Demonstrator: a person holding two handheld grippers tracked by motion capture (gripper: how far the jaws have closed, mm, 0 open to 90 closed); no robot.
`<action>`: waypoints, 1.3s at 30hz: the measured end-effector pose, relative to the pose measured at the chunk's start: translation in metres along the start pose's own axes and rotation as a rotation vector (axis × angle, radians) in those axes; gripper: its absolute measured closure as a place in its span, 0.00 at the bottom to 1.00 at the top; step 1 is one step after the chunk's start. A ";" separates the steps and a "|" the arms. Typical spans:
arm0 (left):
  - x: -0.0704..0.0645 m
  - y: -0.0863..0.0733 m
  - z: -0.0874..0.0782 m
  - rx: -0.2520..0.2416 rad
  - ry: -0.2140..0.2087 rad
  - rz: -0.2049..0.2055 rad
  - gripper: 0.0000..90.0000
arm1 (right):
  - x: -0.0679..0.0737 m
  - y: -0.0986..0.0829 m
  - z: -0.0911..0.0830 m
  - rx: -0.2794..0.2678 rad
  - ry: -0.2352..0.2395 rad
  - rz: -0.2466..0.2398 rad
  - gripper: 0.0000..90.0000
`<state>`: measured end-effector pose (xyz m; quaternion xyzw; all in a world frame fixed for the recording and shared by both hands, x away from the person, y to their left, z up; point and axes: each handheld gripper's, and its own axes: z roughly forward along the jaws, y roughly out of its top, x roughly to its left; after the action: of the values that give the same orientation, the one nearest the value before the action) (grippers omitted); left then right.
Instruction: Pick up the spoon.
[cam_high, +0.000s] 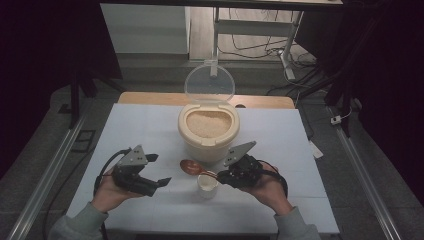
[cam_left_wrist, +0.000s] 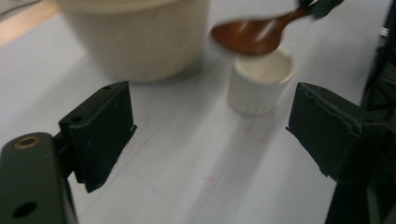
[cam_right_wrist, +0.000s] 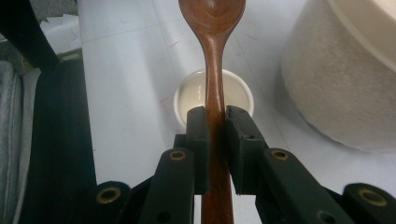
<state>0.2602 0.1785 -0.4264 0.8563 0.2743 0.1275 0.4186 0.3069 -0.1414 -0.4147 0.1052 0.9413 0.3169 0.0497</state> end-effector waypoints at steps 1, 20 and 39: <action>-0.003 0.007 0.002 0.000 -0.010 0.016 0.17 | 0.001 0.001 0.001 0.004 0.001 -0.005 0.88; -0.027 0.064 0.056 0.192 -0.189 0.206 0.32 | 0.011 0.006 0.011 0.041 0.014 -0.069 0.88; -0.033 0.062 0.086 0.335 -0.323 0.277 0.63 | 0.026 0.012 0.016 0.042 0.032 -0.210 0.88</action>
<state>0.2948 0.0729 -0.4305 0.9523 0.1015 -0.0019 0.2880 0.2860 -0.1163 -0.4209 0.0020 0.9542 0.2919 0.0653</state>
